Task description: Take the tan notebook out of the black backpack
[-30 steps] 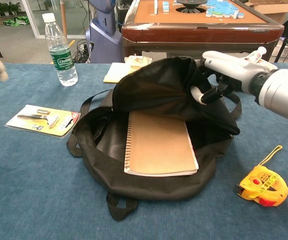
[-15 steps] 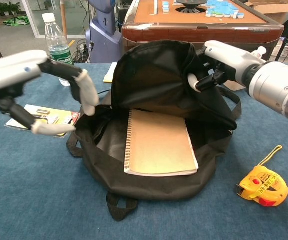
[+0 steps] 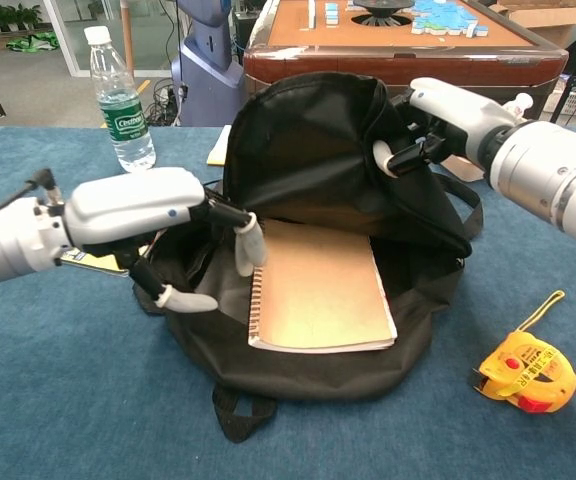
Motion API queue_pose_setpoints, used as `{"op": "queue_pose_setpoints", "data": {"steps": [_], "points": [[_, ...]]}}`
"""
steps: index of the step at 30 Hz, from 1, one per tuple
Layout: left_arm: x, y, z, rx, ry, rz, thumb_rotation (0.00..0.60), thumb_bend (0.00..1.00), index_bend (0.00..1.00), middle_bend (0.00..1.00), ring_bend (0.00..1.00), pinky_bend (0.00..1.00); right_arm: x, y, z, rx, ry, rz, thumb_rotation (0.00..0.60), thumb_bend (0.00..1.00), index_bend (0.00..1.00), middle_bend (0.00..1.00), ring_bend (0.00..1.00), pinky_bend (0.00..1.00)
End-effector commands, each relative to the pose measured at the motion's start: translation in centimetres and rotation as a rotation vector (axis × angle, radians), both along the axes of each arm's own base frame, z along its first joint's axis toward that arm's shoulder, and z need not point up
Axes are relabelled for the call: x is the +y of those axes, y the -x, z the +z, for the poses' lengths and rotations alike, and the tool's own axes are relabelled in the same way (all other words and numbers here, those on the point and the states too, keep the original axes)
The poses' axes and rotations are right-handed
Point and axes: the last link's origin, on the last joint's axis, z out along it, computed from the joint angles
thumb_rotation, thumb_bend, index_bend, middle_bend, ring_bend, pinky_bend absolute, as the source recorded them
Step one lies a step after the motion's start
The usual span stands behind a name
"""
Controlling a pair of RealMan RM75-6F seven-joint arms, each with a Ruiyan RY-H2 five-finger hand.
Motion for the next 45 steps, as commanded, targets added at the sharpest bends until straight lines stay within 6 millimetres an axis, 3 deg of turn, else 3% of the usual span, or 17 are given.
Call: {"op": "queue_pose_setpoints", "data": {"steps": [1, 4, 11, 26, 45], "points": [[1.1, -0.2, -1.7, 0.046, -0.024, -0.029, 0.6, 0.21, 0.31, 0.33, 0.29, 0.34, -0.1, 0.0, -0.1, -0.004, -0.003, -0.003, 0.6, 0.67, 0.65, 0.36, 0.17, 0.21], [1.7, 0.1, -2.2, 0.077, -0.061, -0.048, 0.6, 0.21, 0.27, 0.25, 0.23, 0.3, -0.1, 0.0, -0.2, -0.003, -0.006, -0.005, 0.6, 0.67, 0.65, 0.35, 0.17, 0.21], [2.2, 0.5, -3.2, 0.158, -0.158, -0.176, 0.6, 0.21, 0.22, 0.2, 0.19, 0.27, -0.3, 0.2, -0.4, -0.002, -0.023, -0.014, 0.6, 0.67, 0.65, 0.35, 0.17, 0.21], [3.3, 0.2, -5.0, 0.234, -0.189, -0.177, 0.6, 0.21, 0.2, 0.19, 0.18, 0.27, -0.4, 0.6, -0.7, 0.003, -0.043, -0.03, 0.6, 0.67, 0.65, 0.35, 0.17, 0.21], [3.6, -1.0, -6.7, 0.182, -0.153, -0.063, 0.6, 0.21, 0.2, 0.19, 0.18, 0.27, -0.6, 1.2, -0.4, 0.015, -0.043, -0.049, 0.6, 0.67, 0.65, 0.34, 0.17, 0.21]]}}
